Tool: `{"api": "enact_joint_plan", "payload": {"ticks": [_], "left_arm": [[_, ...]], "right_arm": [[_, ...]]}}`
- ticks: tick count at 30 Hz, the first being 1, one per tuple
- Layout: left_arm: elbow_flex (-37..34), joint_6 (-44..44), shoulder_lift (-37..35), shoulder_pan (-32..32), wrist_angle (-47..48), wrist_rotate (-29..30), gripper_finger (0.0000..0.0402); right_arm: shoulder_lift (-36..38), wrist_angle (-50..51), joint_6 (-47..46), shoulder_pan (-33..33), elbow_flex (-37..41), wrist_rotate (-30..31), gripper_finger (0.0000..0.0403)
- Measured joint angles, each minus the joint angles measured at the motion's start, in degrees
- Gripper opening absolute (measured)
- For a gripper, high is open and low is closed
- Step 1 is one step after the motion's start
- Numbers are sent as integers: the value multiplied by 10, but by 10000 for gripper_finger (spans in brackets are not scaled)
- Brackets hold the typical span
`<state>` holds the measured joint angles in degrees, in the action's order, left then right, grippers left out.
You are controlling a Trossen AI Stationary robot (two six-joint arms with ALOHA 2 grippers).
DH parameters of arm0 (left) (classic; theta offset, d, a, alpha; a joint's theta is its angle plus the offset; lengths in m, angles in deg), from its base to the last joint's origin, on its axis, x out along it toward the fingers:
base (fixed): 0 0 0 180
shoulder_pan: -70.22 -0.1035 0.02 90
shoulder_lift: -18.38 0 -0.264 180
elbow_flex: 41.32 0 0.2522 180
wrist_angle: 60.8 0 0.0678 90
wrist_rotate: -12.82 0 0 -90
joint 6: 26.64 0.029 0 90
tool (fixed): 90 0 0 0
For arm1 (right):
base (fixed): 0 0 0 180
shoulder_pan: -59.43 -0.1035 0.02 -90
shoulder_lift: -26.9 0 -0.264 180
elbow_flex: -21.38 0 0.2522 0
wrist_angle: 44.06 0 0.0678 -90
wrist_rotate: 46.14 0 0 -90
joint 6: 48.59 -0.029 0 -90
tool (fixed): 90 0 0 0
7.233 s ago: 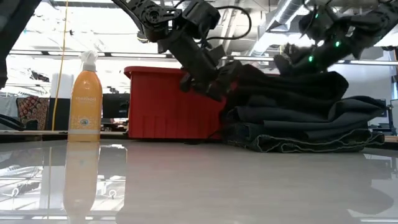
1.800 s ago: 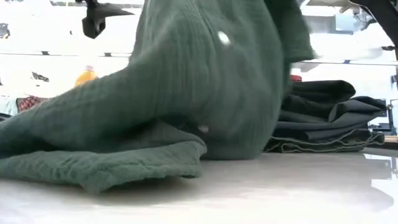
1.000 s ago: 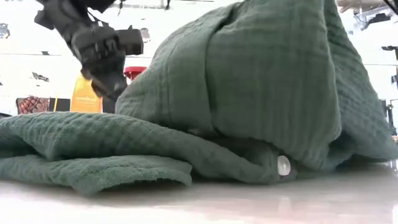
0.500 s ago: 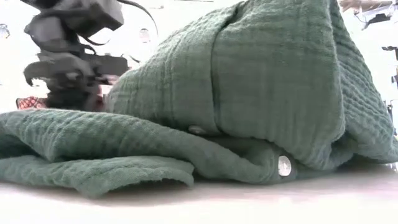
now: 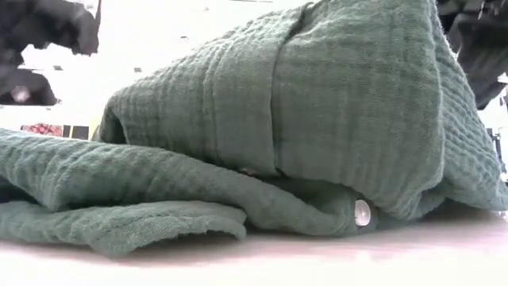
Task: Fold Laundry from Bin
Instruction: Fold the green polo shirt
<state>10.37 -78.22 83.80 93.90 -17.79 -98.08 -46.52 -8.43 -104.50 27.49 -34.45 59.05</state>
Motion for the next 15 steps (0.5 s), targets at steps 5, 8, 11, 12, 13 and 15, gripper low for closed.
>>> {"api": "enact_joint_plan", "payload": {"ticks": [5,8,11,12,13,15], "left_arm": [[1,12,-83,-14,-165,161,180],[3,120,-82,-25,-283,290,180],[3,226,-32,-60,-385,337,180],[4,247,-9,-82,-417,328,180],[10,265,18,-104,-440,309,180],[36,298,82,-147,-468,261,180]], "right_arm": [[-39,-16,2,-14,8,30,146],[-68,-37,3,-14,8,30,146],[-93,-70,9,-13,8,30,146],[-100,-84,9,-11,8,30,146],[-106,-98,9,-9,8,29,146],[-114,-121,9,-9,8,26,146]]}}
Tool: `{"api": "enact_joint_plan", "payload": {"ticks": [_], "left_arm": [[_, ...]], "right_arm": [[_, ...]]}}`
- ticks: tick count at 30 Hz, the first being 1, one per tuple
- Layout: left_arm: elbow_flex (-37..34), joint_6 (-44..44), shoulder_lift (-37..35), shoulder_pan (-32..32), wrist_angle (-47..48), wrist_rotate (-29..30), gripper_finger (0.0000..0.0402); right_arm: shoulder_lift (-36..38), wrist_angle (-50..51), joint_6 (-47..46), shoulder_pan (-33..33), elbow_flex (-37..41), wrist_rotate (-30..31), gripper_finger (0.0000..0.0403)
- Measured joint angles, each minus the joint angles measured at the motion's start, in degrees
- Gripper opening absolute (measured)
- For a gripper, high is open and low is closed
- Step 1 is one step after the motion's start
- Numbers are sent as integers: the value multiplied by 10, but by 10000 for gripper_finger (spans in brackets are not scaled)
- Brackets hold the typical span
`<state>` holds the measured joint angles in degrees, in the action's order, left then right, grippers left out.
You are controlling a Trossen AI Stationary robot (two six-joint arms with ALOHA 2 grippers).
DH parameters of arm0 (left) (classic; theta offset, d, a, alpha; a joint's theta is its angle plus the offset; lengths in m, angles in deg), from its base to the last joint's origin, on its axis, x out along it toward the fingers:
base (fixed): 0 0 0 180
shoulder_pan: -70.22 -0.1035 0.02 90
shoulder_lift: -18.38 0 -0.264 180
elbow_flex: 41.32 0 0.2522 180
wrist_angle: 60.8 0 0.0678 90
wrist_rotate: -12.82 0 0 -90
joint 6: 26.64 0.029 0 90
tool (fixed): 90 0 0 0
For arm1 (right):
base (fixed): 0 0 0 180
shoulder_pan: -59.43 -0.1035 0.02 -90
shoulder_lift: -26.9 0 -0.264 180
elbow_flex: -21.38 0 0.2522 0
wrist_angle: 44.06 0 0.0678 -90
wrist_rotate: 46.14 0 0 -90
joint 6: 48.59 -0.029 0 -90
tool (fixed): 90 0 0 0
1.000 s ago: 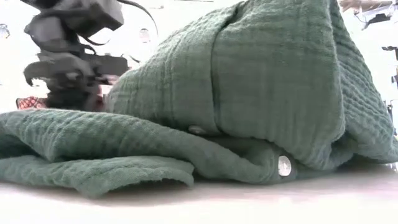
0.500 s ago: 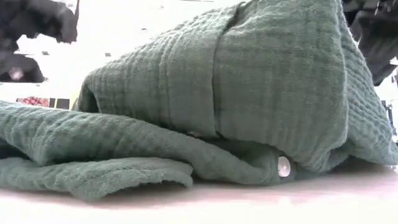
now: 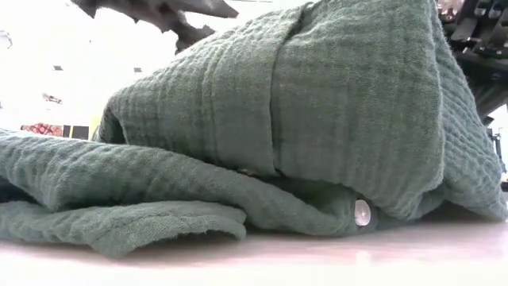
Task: Fold Laundry from Bin
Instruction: Fold the green polo shirt
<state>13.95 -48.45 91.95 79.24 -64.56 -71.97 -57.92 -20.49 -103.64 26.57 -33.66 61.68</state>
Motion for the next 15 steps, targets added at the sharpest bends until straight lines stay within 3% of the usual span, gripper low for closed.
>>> {"api": "enact_joint_plan", "payload": {"ticks": [9,15], "left_arm": [[186,146,240,-80,66,-156,180],[319,221,354,-84,188,-178,180]], "right_arm": [[-3,-16,0,-10,0,-12,145],[-3,-8,-23,-34,0,-11,145]]}}
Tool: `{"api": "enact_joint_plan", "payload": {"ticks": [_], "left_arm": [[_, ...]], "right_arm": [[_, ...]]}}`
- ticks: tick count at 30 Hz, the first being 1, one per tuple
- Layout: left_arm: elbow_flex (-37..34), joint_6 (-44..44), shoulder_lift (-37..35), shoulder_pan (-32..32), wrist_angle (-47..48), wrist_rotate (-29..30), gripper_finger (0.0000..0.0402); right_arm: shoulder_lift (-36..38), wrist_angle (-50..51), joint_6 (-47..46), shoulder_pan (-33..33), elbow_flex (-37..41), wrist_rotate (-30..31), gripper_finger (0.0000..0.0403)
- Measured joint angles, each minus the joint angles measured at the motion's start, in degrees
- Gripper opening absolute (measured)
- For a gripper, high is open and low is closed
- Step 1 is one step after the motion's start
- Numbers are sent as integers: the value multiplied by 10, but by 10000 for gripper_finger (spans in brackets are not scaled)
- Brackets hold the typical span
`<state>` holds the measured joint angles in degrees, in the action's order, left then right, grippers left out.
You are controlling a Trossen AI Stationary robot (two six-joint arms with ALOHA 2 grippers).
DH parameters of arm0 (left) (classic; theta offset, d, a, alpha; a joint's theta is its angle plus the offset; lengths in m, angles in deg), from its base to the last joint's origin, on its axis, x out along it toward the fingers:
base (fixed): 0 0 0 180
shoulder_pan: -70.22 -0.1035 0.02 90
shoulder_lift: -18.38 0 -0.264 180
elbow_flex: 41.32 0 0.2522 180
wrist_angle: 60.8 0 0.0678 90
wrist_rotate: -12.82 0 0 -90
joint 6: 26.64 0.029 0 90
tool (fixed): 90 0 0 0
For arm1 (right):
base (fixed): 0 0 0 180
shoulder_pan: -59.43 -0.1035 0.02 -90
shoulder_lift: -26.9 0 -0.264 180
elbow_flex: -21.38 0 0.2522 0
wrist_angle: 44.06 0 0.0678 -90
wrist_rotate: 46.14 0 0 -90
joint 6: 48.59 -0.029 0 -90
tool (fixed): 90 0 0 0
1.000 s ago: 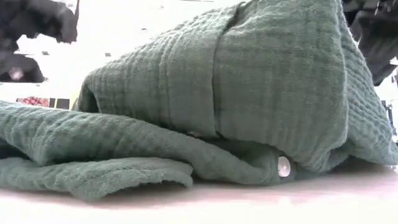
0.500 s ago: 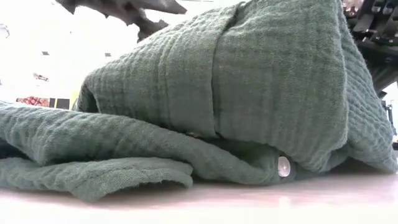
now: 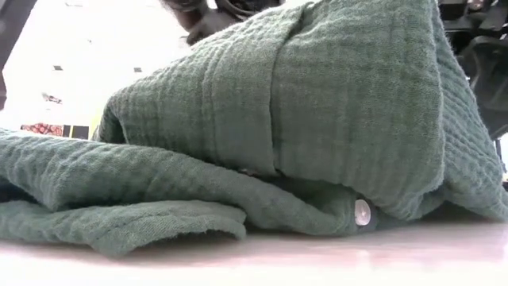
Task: Fold Laundry from Bin
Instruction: Fold the green polo shirt
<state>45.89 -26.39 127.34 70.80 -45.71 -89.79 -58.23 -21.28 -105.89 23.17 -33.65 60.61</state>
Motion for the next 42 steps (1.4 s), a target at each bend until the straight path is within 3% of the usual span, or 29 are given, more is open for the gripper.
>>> {"api": "enact_joint_plan", "payload": {"ticks": [6,10,13,16,18,23,30,33,36,42], "left_arm": [[97,56,65,0,137,-101,180],[109,66,95,2,182,-67,180],[110,23,110,2,199,-17,180],[109,-9,119,-1,215,-50,169],[110,-19,118,0,232,-61,140],[108,-25,85,10,291,-61,17],[109,-19,-39,29,324,-39,3],[109,-19,-78,36,322,4,2],[110,-33,-91,37,327,38,1],[109,-55,-86,44,337,39,0]], "right_arm": [[-4,8,-39,-21,1,39,145],[-4,15,-41,-24,1,63,145],[-4,18,-38,-18,1,64,145],[-4,24,-37,-14,1,64,145],[0,31,-38,-10,1,58,145],[29,60,-42,-3,1,43,145],[50,70,-11,-1,0,114,145],[32,35,48,16,7,106,145],[9,39,122,32,13,89,145],[-25,6,238,60,14,87,145]]}}
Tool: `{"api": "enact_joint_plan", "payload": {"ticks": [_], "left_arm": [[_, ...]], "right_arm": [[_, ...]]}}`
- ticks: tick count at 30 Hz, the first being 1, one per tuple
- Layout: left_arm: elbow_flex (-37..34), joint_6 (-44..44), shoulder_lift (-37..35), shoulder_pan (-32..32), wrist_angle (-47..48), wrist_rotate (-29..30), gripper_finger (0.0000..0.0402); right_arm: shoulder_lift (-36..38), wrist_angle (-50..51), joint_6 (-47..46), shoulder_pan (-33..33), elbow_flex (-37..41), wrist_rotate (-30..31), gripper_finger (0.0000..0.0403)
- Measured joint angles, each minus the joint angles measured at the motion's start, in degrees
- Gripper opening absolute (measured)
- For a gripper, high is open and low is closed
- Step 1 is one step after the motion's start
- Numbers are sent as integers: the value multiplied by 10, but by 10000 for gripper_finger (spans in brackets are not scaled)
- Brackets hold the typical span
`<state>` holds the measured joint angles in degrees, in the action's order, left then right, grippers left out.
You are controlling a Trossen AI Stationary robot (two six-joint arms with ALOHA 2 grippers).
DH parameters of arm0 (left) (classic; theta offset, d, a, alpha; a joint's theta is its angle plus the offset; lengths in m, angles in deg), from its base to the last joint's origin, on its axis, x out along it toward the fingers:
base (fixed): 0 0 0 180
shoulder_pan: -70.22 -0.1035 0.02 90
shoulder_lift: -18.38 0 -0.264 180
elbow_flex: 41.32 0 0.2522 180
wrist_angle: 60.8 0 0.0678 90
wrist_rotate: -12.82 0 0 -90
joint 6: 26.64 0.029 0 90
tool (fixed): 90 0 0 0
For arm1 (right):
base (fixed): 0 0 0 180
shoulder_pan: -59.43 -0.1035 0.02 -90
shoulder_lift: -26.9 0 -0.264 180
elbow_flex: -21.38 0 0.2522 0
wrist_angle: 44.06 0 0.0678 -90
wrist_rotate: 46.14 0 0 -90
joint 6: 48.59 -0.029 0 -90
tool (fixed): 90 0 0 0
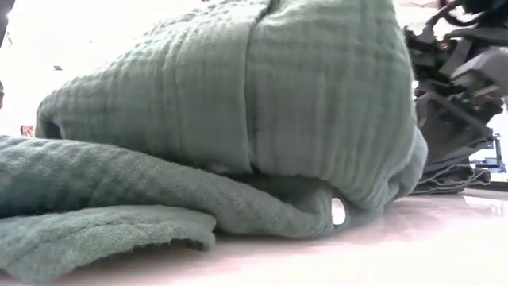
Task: Fold Laundry from Bin
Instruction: Fold the green polo shirt
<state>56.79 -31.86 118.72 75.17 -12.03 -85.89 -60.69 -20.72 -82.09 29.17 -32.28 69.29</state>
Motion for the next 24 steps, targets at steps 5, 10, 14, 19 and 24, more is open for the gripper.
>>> {"api": "enact_joint_plan", "payload": {"ticks": [5,10,14,19,24], "left_arm": [[-10,-2,1,7,11,5,0],[-14,-14,2,7,11,5,0],[-22,-15,2,7,3,6,0],[-22,-15,1,7,-4,6,0],[-16,-15,1,7,-20,15,0]], "right_arm": [[-11,-41,45,17,0,-42,145],[-24,-73,80,34,0,-98,145],[-36,-86,101,39,0,-103,144],[-63,-94,119,46,-4,-120,102],[-23,-50,103,60,-4,-144,18]]}}
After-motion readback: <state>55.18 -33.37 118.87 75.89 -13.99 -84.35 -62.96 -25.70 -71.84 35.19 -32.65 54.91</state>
